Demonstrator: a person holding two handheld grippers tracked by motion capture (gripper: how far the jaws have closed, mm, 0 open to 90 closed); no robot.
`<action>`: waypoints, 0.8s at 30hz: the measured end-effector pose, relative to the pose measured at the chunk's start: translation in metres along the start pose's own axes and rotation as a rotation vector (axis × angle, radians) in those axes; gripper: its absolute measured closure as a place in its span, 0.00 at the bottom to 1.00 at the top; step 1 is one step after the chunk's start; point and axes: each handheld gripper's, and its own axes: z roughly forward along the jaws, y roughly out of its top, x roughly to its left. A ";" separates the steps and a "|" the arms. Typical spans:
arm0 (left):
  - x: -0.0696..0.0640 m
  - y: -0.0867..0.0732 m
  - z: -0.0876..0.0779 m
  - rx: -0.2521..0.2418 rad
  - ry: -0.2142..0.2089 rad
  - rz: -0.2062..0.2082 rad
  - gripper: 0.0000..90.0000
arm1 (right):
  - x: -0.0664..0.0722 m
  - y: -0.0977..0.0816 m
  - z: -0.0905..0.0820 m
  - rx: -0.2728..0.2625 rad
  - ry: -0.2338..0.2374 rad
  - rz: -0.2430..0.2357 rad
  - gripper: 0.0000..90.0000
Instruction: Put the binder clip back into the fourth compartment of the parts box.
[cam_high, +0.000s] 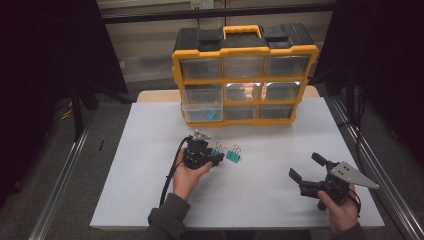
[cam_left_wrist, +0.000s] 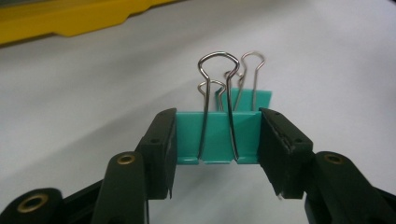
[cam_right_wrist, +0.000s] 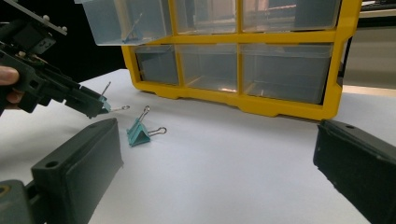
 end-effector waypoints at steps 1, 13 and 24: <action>0.001 0.001 -0.001 -0.005 -0.011 -0.008 0.56 | 0.000 0.000 0.000 -0.001 0.003 -0.001 0.01; 0.001 0.024 -0.024 -0.026 -0.083 0.010 0.56 | 0.000 0.000 0.000 0.001 0.000 0.002 0.01; -0.003 0.045 -0.037 -0.009 -0.123 0.043 0.56 | 0.000 0.000 0.000 0.006 0.001 0.006 0.01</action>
